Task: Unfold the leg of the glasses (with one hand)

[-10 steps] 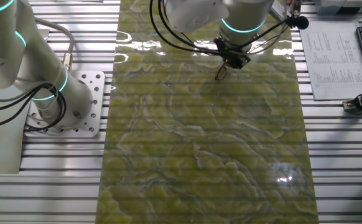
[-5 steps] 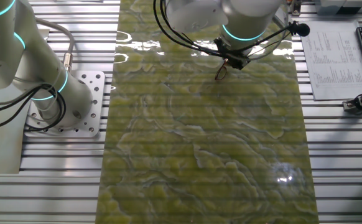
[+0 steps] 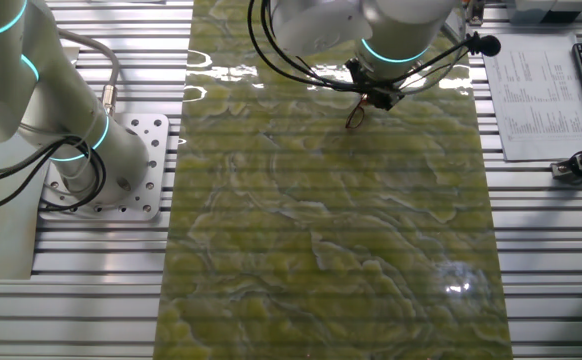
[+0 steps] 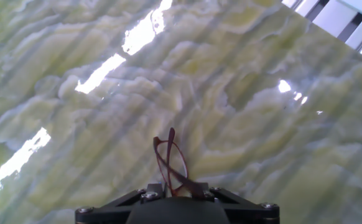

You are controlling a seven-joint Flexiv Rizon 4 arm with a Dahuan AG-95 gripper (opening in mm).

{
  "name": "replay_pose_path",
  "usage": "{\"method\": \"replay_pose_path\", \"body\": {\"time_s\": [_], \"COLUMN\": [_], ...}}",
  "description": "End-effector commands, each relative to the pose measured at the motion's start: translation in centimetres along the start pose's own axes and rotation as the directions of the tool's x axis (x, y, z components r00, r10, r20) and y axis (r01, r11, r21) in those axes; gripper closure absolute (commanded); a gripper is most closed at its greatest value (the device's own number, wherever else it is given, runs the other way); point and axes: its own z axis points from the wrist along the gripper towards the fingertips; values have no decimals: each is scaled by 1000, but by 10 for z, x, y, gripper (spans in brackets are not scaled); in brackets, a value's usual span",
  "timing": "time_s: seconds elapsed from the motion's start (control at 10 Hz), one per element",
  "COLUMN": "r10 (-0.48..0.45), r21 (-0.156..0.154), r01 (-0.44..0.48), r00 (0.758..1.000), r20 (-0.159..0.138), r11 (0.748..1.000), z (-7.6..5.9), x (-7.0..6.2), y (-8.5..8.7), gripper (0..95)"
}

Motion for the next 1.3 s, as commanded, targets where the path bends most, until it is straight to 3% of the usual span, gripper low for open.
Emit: {"method": "replay_pose_path", "body": {"time_s": [0.1, 0.5, 1.3], "r10": [10, 25, 28], "r21": [-6, -10, -18], "r01": [-10, -25, -28], "r00": [1000, 1000, 1000], "r20": [4, 1, -5], "r11": [1000, 1000, 999], "z": [0, 3, 5], "x": [-1, -9, -10], "y": [1, 3, 3], "gripper": [760, 760, 760]}}
